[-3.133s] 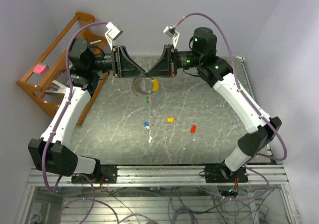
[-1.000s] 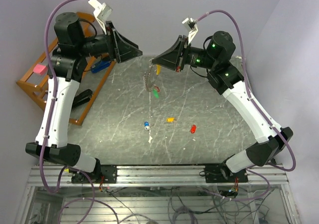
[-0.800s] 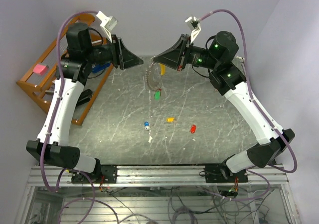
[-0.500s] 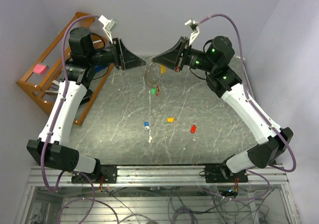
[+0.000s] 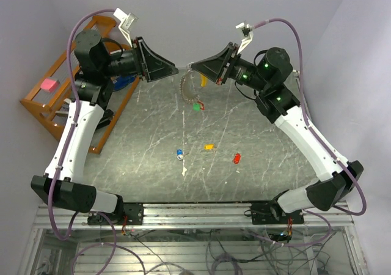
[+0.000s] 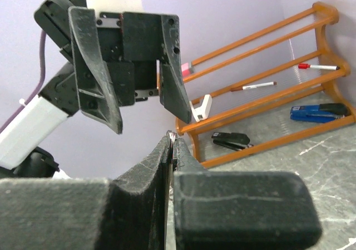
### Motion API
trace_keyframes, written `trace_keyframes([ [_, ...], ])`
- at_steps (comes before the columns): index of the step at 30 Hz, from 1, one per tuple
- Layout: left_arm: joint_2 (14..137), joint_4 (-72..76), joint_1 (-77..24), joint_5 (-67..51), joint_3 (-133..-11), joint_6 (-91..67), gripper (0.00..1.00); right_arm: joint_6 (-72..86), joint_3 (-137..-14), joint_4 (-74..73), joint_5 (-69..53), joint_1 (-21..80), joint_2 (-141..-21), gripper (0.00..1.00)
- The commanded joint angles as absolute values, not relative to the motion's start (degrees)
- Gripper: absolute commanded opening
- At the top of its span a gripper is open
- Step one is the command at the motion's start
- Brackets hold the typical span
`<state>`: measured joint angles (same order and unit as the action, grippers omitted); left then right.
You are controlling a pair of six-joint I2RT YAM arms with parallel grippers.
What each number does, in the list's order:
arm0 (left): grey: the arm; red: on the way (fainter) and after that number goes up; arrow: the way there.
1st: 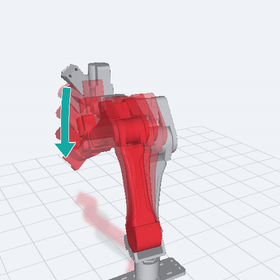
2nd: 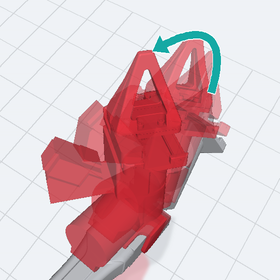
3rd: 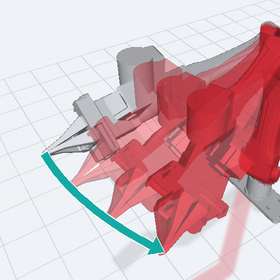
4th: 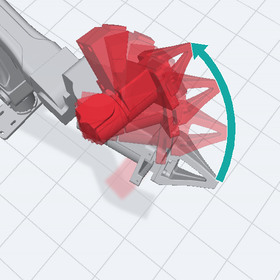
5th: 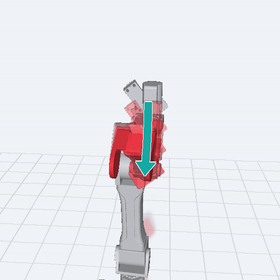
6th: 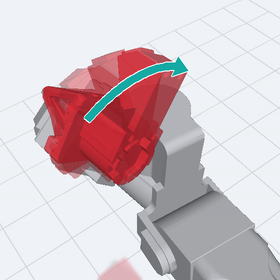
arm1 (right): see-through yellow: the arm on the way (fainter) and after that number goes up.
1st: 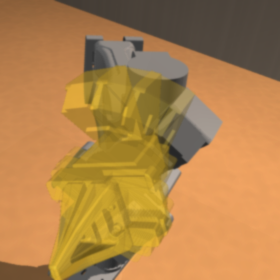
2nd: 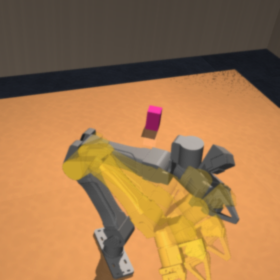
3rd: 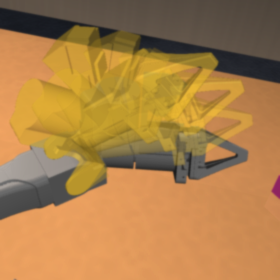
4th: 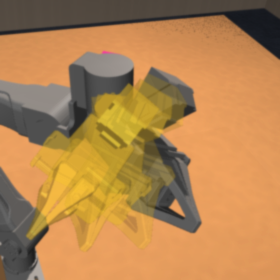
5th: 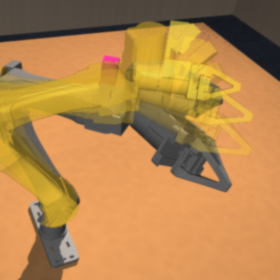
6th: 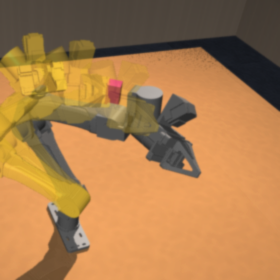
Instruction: Put the keys on the keyring
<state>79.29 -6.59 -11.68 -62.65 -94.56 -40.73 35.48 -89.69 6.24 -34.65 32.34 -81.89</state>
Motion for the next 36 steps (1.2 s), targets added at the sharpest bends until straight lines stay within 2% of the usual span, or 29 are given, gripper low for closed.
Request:
trace_keyframes([
  [1, 78.6, -4.1, -11.9, -63.9, -93.2, -41.7, 0.72, 37.8, -88.8, 11.2, -32.0, 32.9, -81.2, 0.0],
  [19, 79.5, -2.8, -15.8, -64.6, -91.0, -40.8, 0.74, 37.8, -91.1, 10.3, -27.8, 35.8, -83.4, 0.0],
  [23, 79.5, -0.3, -16.4, -65.4, -89.8, -42.7, 0.68, 38.0, -91.3, 10.5, -27.0, 35.9, -83.4, 0.0],
  [27, 79.0, 2.1, -16.6, -66.2, -88.2, -44.2, 0.51, 37.7, -91.9, 9.6, -26.4, 36.0, -83.4, 0.0],
  [36, 78.8, 4.2, -16.7, -66.6, -86.9, -45.7, 0.5, 38.8, -92.3, 10.2, -25.9, 36.0, -83.7, 0.0],
])
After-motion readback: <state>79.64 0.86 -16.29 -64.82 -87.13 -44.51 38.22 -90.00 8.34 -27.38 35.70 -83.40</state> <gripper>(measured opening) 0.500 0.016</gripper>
